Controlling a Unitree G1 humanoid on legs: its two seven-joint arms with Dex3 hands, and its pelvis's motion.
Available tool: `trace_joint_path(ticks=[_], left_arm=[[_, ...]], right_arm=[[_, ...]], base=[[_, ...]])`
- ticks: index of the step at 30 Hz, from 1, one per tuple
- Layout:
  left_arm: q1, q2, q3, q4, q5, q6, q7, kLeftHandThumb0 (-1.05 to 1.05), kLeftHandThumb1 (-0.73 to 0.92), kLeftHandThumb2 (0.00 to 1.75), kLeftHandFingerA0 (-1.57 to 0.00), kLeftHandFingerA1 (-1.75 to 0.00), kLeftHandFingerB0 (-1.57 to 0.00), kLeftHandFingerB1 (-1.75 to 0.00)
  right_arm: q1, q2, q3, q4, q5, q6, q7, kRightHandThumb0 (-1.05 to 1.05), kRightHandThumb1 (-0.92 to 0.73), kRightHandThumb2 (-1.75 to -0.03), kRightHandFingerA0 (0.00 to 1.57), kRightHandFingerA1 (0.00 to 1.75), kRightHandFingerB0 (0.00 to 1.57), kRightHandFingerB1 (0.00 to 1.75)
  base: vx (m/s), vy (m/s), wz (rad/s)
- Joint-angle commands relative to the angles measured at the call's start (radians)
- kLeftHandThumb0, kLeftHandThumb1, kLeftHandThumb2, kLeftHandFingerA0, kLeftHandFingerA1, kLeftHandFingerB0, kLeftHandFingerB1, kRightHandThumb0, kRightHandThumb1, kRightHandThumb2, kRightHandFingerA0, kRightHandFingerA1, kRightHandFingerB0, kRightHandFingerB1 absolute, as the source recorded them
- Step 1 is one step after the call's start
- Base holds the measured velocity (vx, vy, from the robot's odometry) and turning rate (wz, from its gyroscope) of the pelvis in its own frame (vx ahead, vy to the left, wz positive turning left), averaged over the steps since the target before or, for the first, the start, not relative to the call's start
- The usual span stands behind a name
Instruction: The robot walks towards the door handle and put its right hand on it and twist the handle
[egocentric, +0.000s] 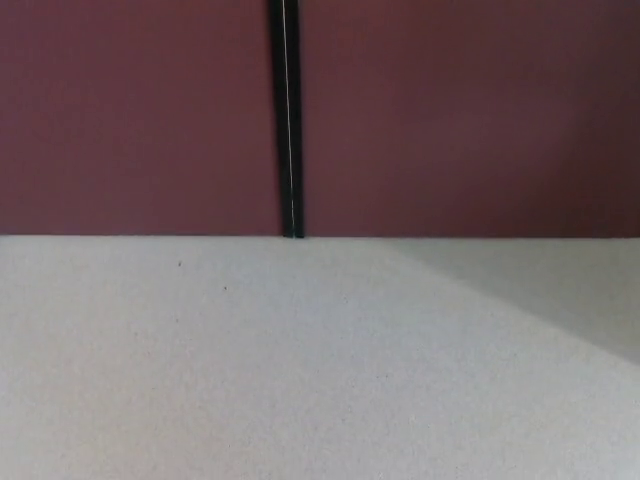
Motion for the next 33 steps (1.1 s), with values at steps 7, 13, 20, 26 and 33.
trace_joint_path(ticks=[7, 13, 20, 26, 33], left_arm=[[0.058, 0.012, -0.011, 0.026, -0.020, -0.048, -0.015, -0.03, 0.48, 0.89, -0.49, -0.63, -0.22, -0.50], [0.123, 0.026, -0.031, 0.029, -0.008, -0.073, -0.049, -0.03, 0.48, 0.90, -0.49, -0.63, -0.21, -0.50], [0.157, 0.033, -0.042, 0.015, -0.010, -0.097, -0.073, -0.07, 0.67, 0.59, -0.56, -0.48, -0.31, -0.35], [0.179, 0.034, -0.046, 0.015, -0.014, -0.098, -0.080, -0.07, 0.67, 0.59, -0.57, -0.48, -0.33, -0.35], [0.183, 0.041, -0.057, 0.025, -0.009, -0.097, -0.071, -0.09, 0.67, 0.59, -0.57, -0.48, -0.34, -0.36]], right_arm=[[0.068, -0.007, 0.043, 0.026, -0.004, -0.021, -0.053, -0.30, -0.60, -0.58, 0.52, 0.43, 0.45, 0.38], [0.128, -0.004, 0.038, 0.029, 0.018, -0.052, -0.021, -0.36, -0.50, -0.68, 0.57, 0.53, 0.39, 0.44], [0.148, -0.002, 0.054, 0.029, 0.011, -0.062, -0.013, -0.26, -0.57, -0.56, 0.69, 0.51, 0.40, 0.36], [0.157, 0.003, 0.074, 0.041, 0.002, -0.054, -0.019, -0.27, -0.56, -0.56, 0.68, 0.50, 0.38, 0.36], [0.156, 0.005, 0.085, 0.050, 0.001, -0.046, -0.013, -0.25, -0.56, -0.56, 0.65, 0.49, 0.37, 0.36]], base=[[0.00, 0.000, 0.00], [0.00, 0.000, 0.00], [0.31, 0.037, 0.07], [0.08, 0.160, -0.04], [0.24, 0.061, -0.07]])
